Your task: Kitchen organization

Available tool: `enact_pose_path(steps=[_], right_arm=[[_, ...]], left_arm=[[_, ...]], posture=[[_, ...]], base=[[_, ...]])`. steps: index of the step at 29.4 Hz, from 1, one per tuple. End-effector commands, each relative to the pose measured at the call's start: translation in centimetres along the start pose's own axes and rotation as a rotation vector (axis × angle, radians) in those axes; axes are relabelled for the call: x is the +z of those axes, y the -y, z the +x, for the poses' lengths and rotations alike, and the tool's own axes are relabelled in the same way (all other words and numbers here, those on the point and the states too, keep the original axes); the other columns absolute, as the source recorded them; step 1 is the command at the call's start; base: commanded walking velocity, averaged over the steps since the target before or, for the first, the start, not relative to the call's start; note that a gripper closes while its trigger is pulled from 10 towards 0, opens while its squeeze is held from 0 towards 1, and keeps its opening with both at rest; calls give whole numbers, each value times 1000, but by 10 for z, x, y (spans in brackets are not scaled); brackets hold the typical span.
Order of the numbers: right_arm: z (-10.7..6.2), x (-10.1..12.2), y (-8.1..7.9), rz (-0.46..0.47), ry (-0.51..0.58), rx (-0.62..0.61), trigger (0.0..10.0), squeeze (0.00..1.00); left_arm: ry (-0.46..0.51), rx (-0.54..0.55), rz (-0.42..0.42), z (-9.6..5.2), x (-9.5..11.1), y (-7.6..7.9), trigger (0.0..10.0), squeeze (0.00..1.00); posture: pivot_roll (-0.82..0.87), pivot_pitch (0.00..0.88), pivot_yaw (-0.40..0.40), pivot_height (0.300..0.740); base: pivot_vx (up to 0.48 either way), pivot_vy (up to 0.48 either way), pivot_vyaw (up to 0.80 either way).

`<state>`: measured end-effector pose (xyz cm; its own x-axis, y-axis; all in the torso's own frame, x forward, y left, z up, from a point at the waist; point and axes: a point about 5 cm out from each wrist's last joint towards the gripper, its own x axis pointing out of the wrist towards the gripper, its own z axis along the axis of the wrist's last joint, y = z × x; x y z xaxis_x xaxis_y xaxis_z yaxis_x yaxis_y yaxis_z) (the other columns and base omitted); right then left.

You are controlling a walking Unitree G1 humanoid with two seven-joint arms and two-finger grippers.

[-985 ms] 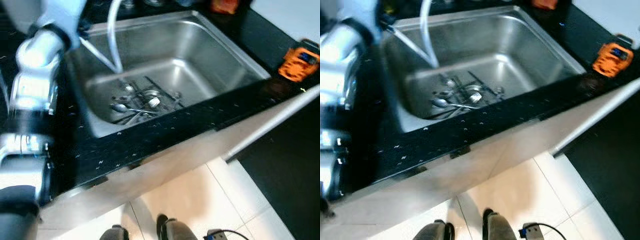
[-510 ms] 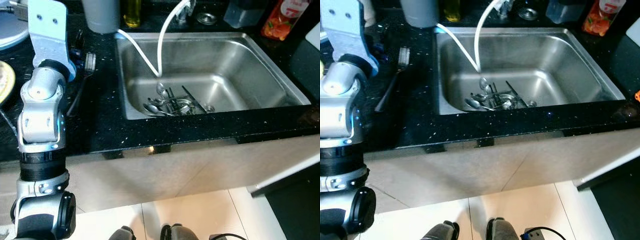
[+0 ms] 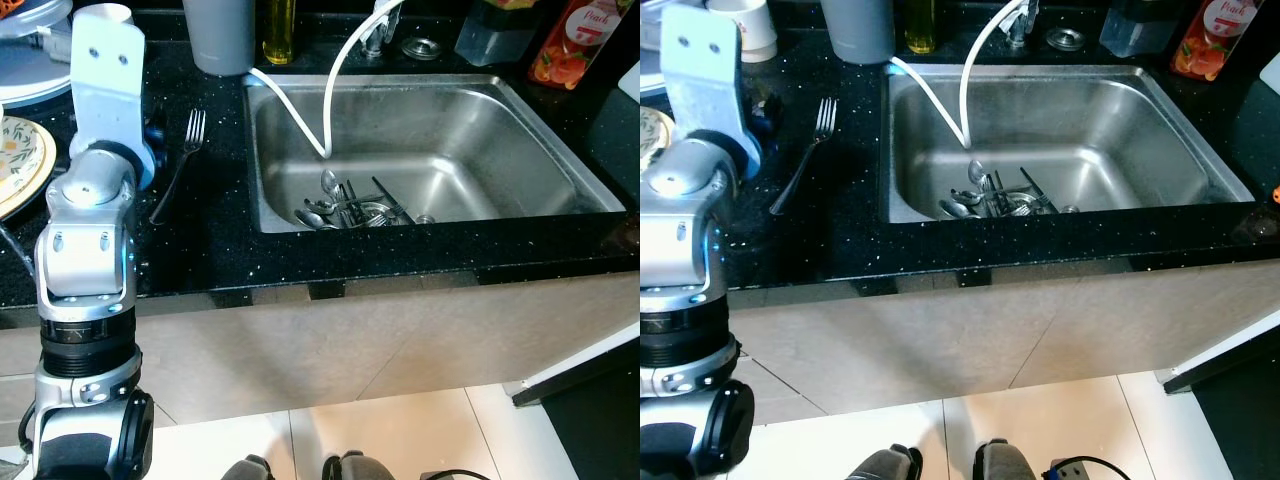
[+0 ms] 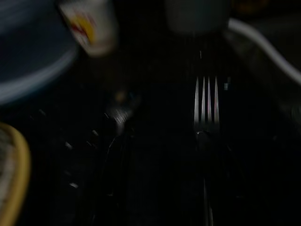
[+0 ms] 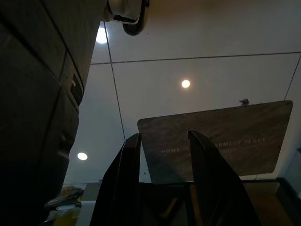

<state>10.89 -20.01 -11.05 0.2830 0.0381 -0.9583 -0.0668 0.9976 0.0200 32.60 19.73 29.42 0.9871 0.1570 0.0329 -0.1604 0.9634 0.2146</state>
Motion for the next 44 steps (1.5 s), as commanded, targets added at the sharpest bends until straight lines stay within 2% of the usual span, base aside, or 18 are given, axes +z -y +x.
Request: enact_pose_path(steps=[1,9,21,22,23,33,39,40,41,42,43,44], right_arm=[[0,18,0,1,75,4,10000,0],[-1,11,4,5,61,-15,10000,0],[-1,8,3,8,55,-18,10000,0],[-1,8,3,8,56,-19,10000,0],[-1,9,4,7,57,-21,10000,0],[-1,10,6,-3,58,-28,10000,0],[-1,11,6,-5,60,-30,10000,0],[-1,11,6,-5,61,-30,10000,0],[-1,11,5,-3,62,-30,10000,0],[-1,11,5,-3,62,-30,10000,0],[-1,12,5,-2,63,-29,10000,0],[-1,12,5,-2,63,-29,10000,0]], left_arm=[[-60,-18,-13,1,-9,3,10000,0],[-173,-83,-58,0,-19,17,10000,0],[-259,-151,-88,-3,-30,27,10000,0],[-290,-160,-96,-4,-34,28,4706,0],[-322,-162,-107,-5,-40,27,0,0],[-390,-149,-134,-8,-56,22,0,0],[-344,-145,-137,-6,-49,21,0,0],[-293,-145,-140,-4,-42,21,0,0],[-198,-141,-170,-1,-26,18,0,0],[-198,-141,-170,-1,-26,18,0,0],[-96,-136,-197,1,-10,15,0,0],[-96,-136,-197,1,-10,15,0,0]], posture=[[114,135,-76,740],[99,138,-67,740],[93,136,-63,740],[92,133,-62,740],[93,132,-63,740],[95,124,-68,740],[95,123,-68,740],[94,125,-68,740],[93,125,-69,740],[93,125,-69,740],[93,125,-69,740],[93,125,-69,740]], base=[[0,0,0],[0,0,0],[0,0,0],[0,0,0],[0,0,0],[0,0,0],[0,0,0],[0,0,0],[0,0,0],[0,0,0],[0,0,0],[0,0,0]])
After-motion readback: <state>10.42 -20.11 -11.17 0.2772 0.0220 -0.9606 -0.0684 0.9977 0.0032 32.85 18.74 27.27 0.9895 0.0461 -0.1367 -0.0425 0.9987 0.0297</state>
